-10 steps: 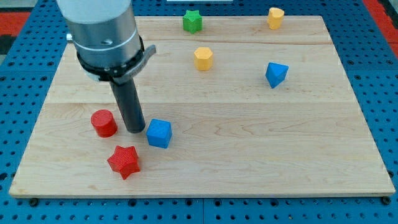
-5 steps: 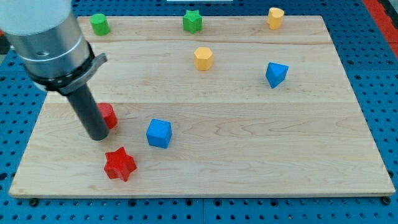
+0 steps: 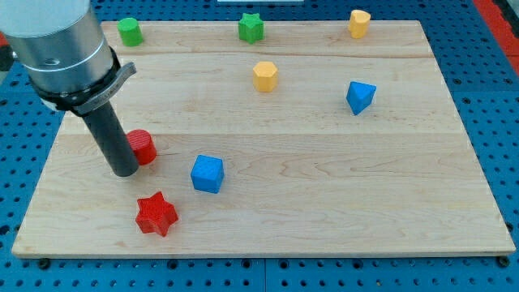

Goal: Place the red circle to the left center

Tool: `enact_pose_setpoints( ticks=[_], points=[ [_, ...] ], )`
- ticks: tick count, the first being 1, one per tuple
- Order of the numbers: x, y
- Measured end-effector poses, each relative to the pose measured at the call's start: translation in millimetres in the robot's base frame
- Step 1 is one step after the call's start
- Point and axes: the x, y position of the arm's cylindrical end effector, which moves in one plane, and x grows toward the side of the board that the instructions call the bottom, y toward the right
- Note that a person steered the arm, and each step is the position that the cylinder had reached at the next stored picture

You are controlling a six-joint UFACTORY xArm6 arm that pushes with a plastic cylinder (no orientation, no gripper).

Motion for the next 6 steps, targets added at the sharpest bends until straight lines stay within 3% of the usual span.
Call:
enact_pose_setpoints(
  ticks=[2,4,6],
  points=[
    [-11,0],
    [-66,0],
    [-50,23]
  ],
)
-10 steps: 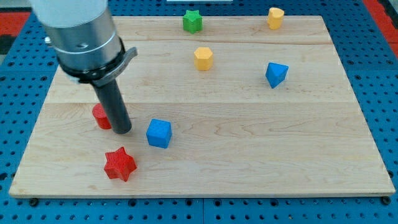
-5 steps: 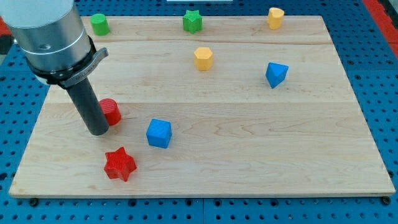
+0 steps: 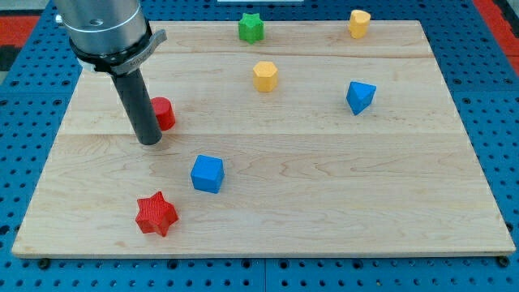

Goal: Place the red circle to the left center

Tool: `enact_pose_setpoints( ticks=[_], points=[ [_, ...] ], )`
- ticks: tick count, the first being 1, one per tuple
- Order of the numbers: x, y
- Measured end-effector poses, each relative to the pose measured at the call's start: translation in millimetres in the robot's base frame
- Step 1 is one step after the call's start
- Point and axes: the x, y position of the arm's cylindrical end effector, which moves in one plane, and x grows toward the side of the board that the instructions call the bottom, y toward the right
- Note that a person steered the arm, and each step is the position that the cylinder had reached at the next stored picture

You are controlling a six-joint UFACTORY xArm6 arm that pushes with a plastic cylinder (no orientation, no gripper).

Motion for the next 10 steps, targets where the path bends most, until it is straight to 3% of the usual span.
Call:
enact_pose_setpoints(
  ticks=[1,2,3,8,10],
  points=[
    [-15,41],
    [-25,43],
    [-27,-15],
    [-80,-30],
    [-100,-67]
  ],
)
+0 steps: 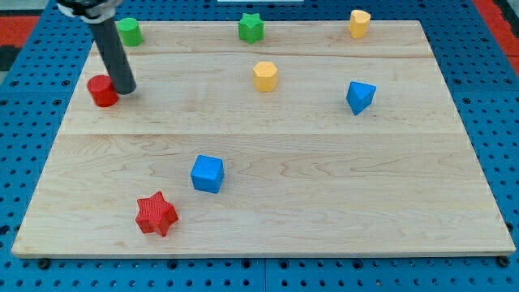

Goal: Place the red circle to the left center

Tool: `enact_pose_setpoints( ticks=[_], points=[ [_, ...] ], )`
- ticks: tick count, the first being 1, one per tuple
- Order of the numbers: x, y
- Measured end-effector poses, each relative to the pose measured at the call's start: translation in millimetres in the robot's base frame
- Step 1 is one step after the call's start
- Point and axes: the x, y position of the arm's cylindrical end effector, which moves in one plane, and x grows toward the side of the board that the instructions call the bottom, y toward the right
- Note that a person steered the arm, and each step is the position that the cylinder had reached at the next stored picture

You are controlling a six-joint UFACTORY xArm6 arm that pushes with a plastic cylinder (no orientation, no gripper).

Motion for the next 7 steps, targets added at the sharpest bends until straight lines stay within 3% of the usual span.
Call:
enact_pose_setpoints(
  ticks=[2,3,7],
  points=[
    [-43,-26],
    [-39,-56],
    [6,-17]
  ],
)
